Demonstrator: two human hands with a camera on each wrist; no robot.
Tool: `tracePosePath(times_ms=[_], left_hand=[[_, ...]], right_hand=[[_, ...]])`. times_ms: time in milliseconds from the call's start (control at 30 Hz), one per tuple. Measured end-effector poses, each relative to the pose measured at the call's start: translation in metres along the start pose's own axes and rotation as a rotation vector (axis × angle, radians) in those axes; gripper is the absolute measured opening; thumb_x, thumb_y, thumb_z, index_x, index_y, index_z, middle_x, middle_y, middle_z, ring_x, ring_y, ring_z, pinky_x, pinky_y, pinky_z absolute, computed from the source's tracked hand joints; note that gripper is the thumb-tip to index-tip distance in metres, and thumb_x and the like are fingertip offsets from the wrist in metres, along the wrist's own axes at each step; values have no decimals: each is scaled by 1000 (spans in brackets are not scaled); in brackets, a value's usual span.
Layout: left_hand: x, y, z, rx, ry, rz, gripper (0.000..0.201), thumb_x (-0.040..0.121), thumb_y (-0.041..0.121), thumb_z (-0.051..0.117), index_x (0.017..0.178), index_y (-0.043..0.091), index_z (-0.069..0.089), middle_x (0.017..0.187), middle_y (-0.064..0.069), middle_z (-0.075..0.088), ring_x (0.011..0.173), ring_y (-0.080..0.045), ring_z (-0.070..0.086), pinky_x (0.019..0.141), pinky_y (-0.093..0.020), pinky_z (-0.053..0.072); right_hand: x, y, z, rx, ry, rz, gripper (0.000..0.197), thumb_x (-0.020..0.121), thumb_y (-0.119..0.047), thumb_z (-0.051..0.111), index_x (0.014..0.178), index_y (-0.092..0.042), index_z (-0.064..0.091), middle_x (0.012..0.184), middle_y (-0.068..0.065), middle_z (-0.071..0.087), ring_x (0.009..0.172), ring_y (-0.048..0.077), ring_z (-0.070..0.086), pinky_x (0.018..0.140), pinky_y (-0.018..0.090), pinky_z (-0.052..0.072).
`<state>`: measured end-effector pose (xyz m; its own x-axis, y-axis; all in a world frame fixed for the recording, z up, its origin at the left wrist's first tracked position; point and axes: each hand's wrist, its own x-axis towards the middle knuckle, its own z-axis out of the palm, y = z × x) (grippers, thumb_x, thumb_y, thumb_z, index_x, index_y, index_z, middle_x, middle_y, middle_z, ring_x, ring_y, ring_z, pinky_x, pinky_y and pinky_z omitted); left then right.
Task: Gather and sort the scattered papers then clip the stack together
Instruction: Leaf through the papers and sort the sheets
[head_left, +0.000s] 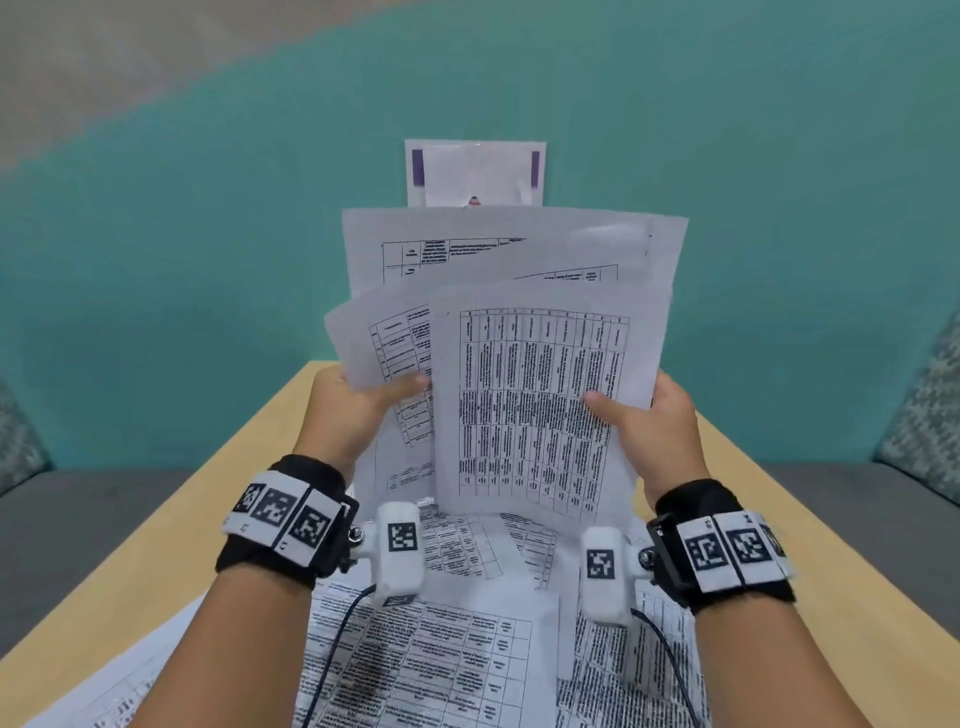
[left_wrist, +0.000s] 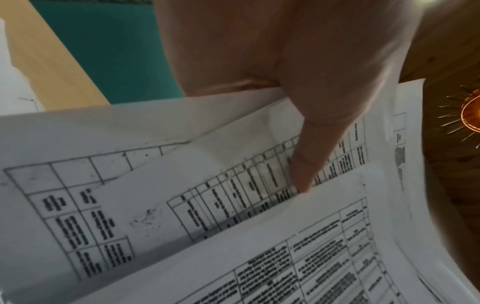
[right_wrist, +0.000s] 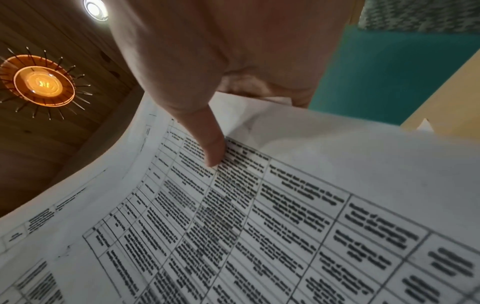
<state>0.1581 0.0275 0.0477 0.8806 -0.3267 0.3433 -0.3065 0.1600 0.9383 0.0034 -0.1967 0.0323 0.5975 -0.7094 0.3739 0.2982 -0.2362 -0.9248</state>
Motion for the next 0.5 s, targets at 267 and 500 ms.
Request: tracePosePath(times_ms=[267,500], left_hand=[[4,6,-8,-8,52,35,20,87,2,78,98,19,76,89,14,82,84,-2,78,83,-26,60],[10,9,-15,109,255,67,62,79,23,90,135,24,63,131,-4,65,120,-15,63,105,-38,52]], right_hand=[[2,-9,-6,91,60,39,28,87,2,73,91,-25,67,95,-8,73,88,7,70,72,19,51],[14,-3,-19,372,302,201,29,84,-3,78,103,-8,58,128,8,61,119,21,57,107,35,42]])
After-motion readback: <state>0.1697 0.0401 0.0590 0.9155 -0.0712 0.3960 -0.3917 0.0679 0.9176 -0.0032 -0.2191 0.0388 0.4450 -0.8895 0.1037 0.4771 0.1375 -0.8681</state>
